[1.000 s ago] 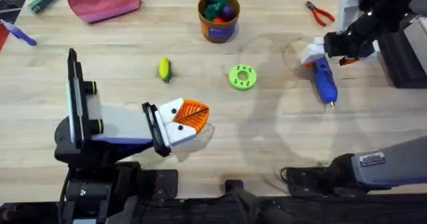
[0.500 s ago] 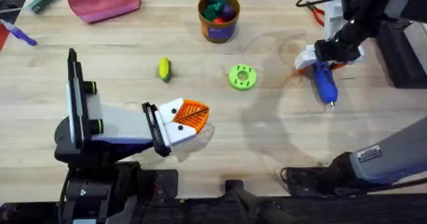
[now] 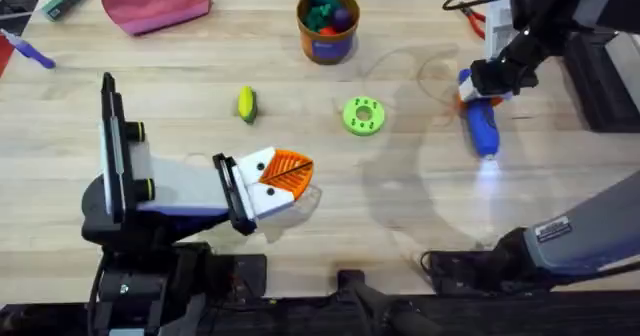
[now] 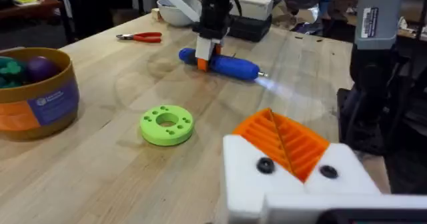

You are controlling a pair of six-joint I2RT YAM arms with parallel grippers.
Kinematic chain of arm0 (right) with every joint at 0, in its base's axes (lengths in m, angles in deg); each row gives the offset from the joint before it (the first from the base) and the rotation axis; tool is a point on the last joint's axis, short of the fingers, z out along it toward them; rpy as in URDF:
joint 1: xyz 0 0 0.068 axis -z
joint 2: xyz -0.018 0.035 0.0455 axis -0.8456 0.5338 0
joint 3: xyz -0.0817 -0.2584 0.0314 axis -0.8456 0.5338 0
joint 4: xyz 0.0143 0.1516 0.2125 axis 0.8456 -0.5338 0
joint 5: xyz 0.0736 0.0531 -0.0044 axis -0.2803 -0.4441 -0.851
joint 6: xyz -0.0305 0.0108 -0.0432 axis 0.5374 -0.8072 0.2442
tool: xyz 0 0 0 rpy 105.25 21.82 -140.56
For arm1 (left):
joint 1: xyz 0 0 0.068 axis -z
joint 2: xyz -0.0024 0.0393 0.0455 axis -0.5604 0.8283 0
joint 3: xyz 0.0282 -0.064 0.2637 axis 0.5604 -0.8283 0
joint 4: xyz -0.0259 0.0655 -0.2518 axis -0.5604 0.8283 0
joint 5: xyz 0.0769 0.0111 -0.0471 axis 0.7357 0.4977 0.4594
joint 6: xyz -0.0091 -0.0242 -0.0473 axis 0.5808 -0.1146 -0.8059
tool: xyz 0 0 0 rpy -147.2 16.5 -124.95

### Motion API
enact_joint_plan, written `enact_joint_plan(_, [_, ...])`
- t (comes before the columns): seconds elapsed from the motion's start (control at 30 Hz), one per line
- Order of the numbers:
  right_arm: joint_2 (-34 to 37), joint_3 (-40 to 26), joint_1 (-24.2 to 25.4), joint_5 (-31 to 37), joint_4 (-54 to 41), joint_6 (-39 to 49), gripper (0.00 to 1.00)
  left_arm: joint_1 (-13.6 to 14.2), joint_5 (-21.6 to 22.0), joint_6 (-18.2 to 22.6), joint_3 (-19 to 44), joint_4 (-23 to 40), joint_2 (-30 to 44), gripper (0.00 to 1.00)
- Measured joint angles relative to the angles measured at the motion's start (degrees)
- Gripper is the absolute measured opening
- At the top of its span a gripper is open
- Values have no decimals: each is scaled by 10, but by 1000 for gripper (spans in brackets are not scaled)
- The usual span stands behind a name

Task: Pick up the gripper from the table and insert it into the empty holder that is missing its gripper. Then pick up a screw, insert it into the mounting hole, and use the screwdriver to tighten it. Finally, clean up the table by picking up the vegetable and placing it into the bucket.

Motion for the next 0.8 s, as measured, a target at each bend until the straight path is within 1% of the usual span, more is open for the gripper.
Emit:
enact_joint_plan(0.03, [2, 0, 0, 1, 0, -2, 34, 0, 0, 0, 0, 0, 0, 7])
enact_joint_plan(0.07, [2, -1, 1, 1, 0, -2, 20, 0, 0, 0, 0, 0, 0, 7])
enact_joint_plan(0.33, [2, -3, 1, 3, -5, -2, 25, 0, 0, 0, 0, 0, 0, 7])
enact_joint_plan(0.5, [-4, -27, -1, 3, -28, -4, 24, 0, 0, 0, 0, 0, 0, 7])
enact_joint_plan(0.63, [-45, -52, -13, 3, -30, -15, 24, 0, 0, 0, 0, 0, 0, 7])
enact_joint_plan(0.8, [-132, -86, -59, 3, -31, -27, 24, 0, 0, 0, 0, 0, 0, 7])
